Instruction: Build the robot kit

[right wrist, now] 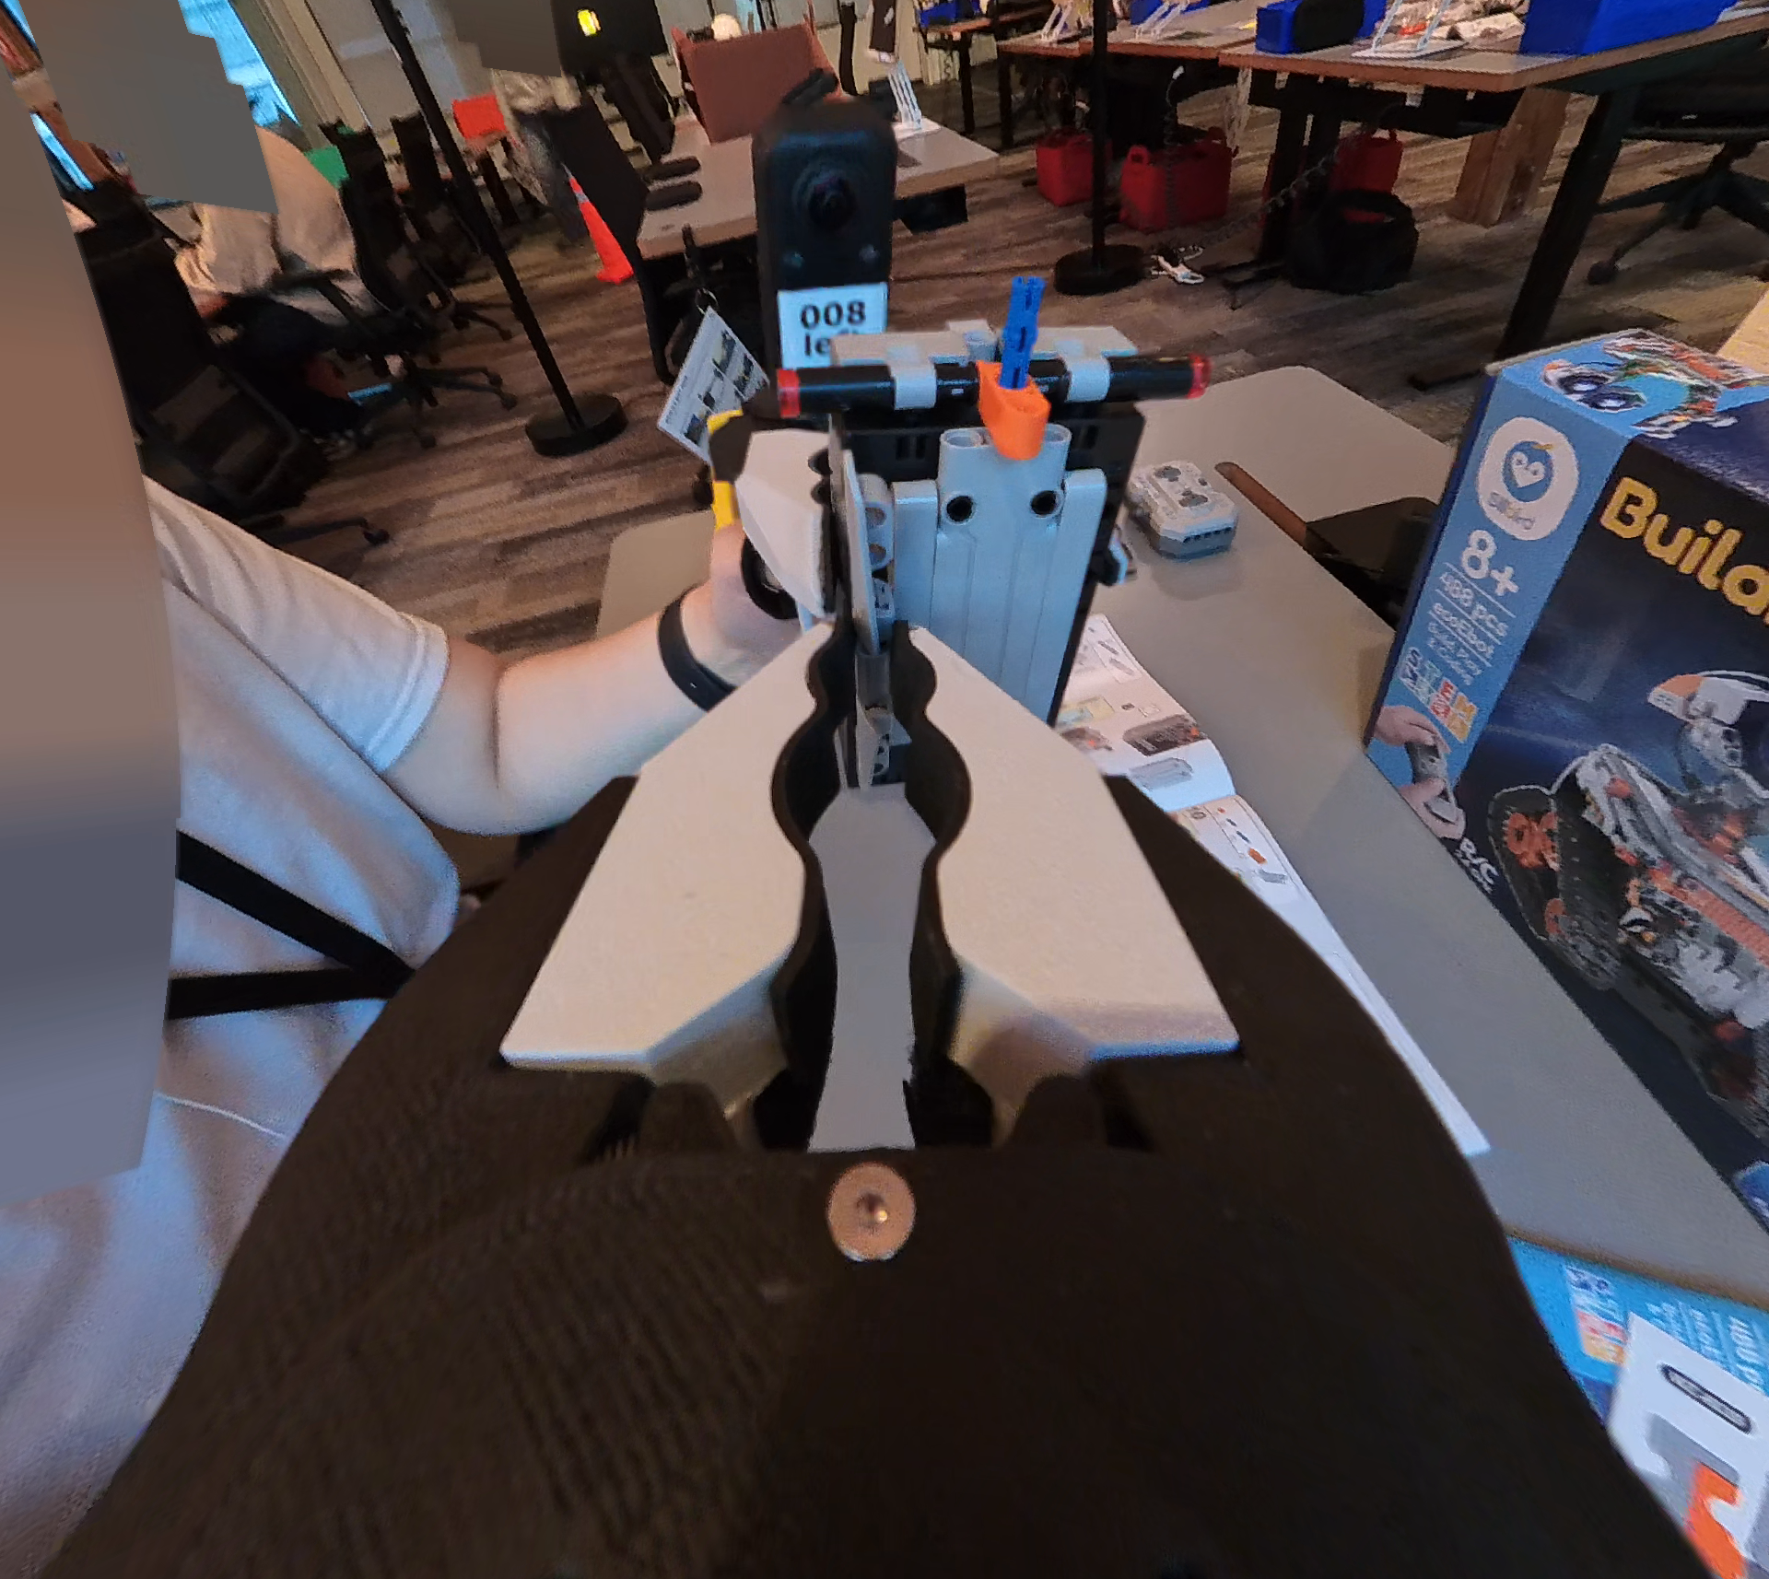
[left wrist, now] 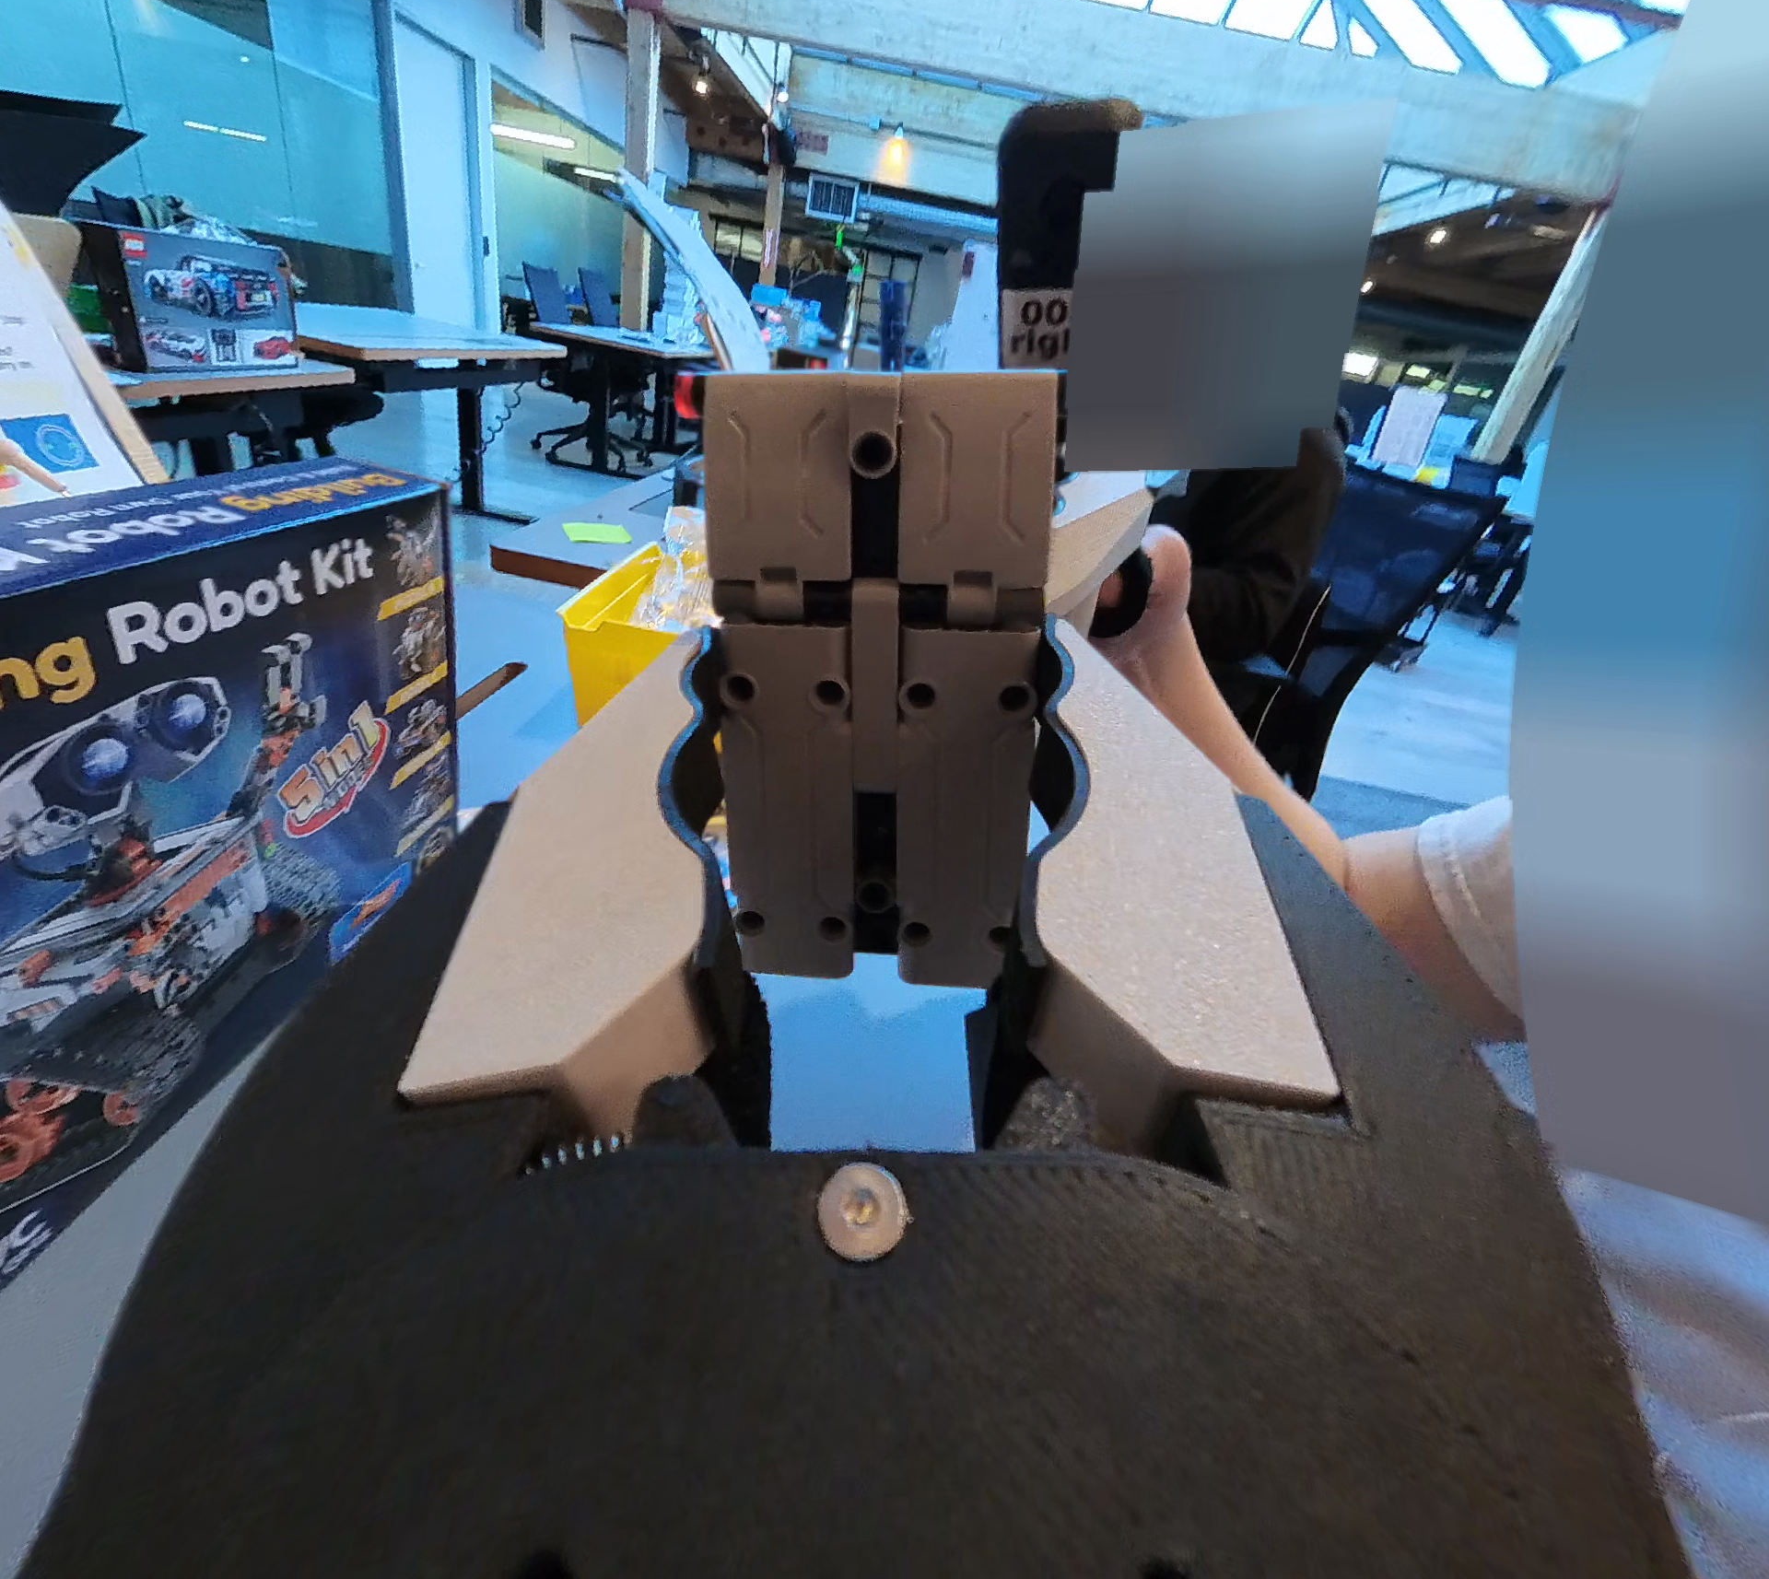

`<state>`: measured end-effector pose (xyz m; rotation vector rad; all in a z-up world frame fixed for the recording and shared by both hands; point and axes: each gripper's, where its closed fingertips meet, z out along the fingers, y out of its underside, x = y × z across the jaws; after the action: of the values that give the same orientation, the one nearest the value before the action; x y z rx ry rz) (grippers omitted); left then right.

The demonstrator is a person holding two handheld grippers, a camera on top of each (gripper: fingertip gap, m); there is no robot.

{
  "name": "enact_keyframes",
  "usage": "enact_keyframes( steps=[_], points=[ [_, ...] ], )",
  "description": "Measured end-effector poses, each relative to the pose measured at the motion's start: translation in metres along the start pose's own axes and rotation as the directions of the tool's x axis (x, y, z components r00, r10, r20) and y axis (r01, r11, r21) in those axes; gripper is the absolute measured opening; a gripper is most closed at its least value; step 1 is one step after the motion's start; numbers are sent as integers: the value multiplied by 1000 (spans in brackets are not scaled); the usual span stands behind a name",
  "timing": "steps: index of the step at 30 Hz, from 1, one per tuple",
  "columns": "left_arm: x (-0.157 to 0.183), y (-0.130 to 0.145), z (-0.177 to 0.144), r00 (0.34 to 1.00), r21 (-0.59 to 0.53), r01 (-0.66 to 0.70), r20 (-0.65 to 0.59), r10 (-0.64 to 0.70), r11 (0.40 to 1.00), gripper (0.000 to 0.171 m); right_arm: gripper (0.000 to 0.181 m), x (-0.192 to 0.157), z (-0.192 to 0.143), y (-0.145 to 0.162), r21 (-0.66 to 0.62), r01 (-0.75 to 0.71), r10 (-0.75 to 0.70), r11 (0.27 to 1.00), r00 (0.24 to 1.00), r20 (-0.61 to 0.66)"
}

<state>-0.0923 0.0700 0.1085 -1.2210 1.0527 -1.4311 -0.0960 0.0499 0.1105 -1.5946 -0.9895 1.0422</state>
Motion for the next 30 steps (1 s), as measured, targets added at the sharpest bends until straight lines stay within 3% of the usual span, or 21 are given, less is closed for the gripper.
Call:
enact_keyframes(
  steps=[8,15,22,30],
  points=[
    [-6,12,-1,990,-140,-101,82,113,985,63,6,4,0,5,-74,95,-103,993,989,-103],
    [-6,9,1,993,-90,-92,68,98,992,63,6,5,-2,4,-97,137,-151,986,978,-144],
    [0,5,11,997,53,-72,14,72,996,63,7,0,-11,-1,-90,121,-133,989,981,-139],
    [-11,22,17,997,44,-66,33,65,997,63,7,12,-15,14,-182,138,-170,974,970,-173]
  ],
)
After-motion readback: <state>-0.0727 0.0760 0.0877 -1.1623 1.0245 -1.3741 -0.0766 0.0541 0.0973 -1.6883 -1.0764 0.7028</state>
